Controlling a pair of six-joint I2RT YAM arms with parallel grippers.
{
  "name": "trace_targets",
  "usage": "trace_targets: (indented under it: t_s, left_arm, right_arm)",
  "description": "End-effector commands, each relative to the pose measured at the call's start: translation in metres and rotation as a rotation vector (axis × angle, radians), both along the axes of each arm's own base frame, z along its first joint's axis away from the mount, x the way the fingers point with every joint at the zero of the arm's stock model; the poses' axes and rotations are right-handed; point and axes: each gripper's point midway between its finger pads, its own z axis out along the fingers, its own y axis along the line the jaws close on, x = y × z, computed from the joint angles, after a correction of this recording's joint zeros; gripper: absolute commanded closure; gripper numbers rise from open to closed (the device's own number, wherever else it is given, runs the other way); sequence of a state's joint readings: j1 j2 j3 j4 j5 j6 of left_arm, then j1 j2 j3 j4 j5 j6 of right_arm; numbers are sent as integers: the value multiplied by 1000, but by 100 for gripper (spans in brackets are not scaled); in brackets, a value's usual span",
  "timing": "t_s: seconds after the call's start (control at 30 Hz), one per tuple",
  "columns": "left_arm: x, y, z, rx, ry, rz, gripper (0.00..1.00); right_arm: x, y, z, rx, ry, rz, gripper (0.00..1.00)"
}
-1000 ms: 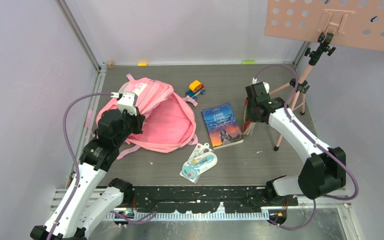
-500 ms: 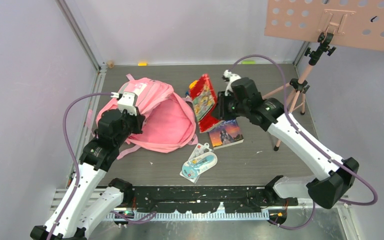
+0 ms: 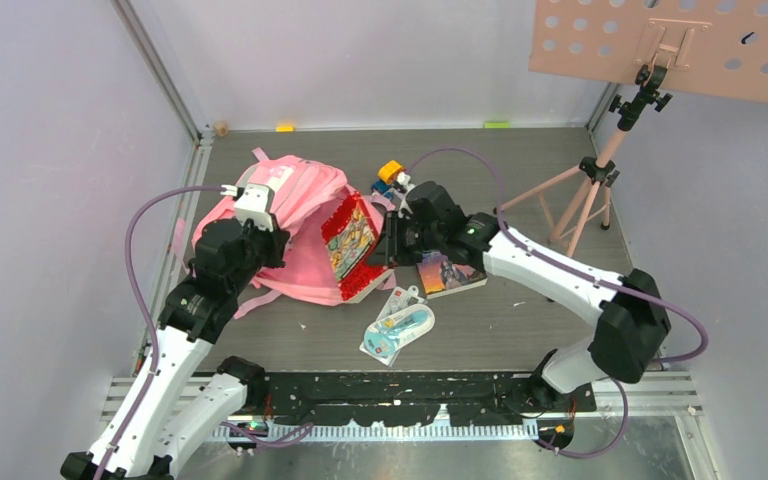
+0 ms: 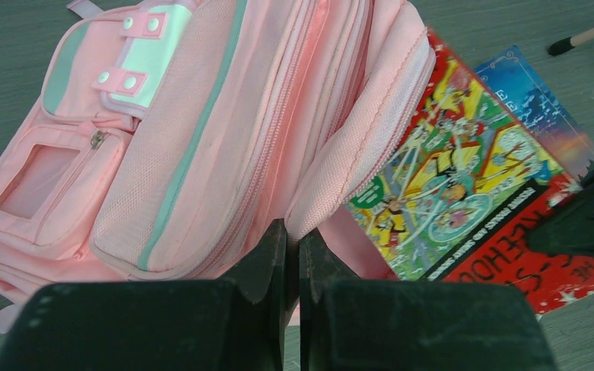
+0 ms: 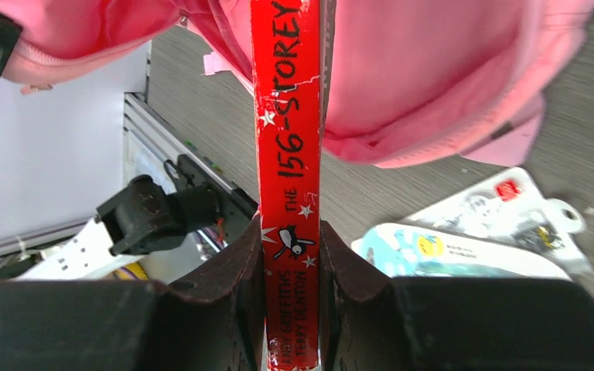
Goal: Pack the student bag
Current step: Place the book in the student bag.
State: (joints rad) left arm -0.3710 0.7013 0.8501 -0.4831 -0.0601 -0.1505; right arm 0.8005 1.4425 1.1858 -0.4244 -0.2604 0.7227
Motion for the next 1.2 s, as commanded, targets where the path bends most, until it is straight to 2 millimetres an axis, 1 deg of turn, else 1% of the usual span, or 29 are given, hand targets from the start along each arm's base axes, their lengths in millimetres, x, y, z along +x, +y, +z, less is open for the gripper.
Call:
trace_targets:
  t_s: [0.0,0.03,0.07,0.1,0.13,0.17,0.2,0.3,0.4,0.43,0.47,0.5,0.63,0.67,0.73,0.8,0.87,0.97,1.0,1.03,1.07,1.1,1.13,1.17]
  left_arm:
    - [5,-3,45,-72,-154,-2,100]
    - [5,-3,46,-73,-155,-2,100]
    - [5,-3,46,-73,-155,-2,100]
    - [5,-3,46,-75,-156,-3,100]
    - [5,-4,45,-74,-153,-5,100]
    - [5,-4,45,-74,-153,-5,100]
    - [5,-5,45,-75,-151,-7,100]
    - [5,-5,45,-76,-150,-8,100]
    - [5,-5,45,-78,-151,-11,100]
    - [5,-6,45,-80,-151,-12,100]
    - [5,-6,45,-80,-149,-14,100]
    - [5,-7,44,-79,-145,-16,100]
    - [6,-8,43,-79,-141,-20,100]
    - [6,-7,43,-78,-141,-17,100]
    - [6,-7,43,-78,-141,-17,100]
    - [6,-7,42,-77,-141,-17,100]
    - [6,-7,42,-76,-140,-16,100]
    - [6,-7,43,-76,-141,-15,100]
    - [6,-7,42,-76,-140,-16,100]
    - [6,-7,42,-76,-140,-16,100]
    - [6,-7,43,-76,-142,-15,100]
    - [5,-6,43,-77,-143,-15,100]
    - [5,-6,43,-77,-143,-15,100]
    - [5,-7,43,-77,-144,-16,100]
  right_arm:
    - [14,46,37,227,-21,-24,100]
    - [17,51,41,251,-23,-31,100]
    - [19,55,36,253,-15,-35,100]
    - [23,59,40,278,-19,-41,100]
    - [26,63,36,281,-14,-44,100]
    - [30,68,41,309,-24,-47,100]
    - [33,74,39,324,-26,-44,100]
    - [42,91,57,429,-59,-31,100]
    - [50,102,68,484,-92,-32,100]
    - [54,108,63,493,-89,-31,100]
    - [56,112,67,511,-96,-27,100]
    - [59,119,64,535,-88,-20,100]
    - [67,139,74,648,-96,5,99]
    - [68,142,78,667,-100,7,100]
    - [73,147,78,690,-120,-2,100]
    - [79,151,73,702,-130,-20,100]
    - [92,153,59,691,-143,-73,100]
    - [112,154,11,586,-113,-162,100]
    - [120,153,-13,523,-85,-208,99]
    - [123,152,-24,497,-72,-228,100]
    - [128,151,-44,458,-52,-256,100]
    - [129,150,-53,442,-41,-269,100]
    - [131,148,-69,413,-27,-289,100]
    - [133,149,-74,404,-22,-297,99]
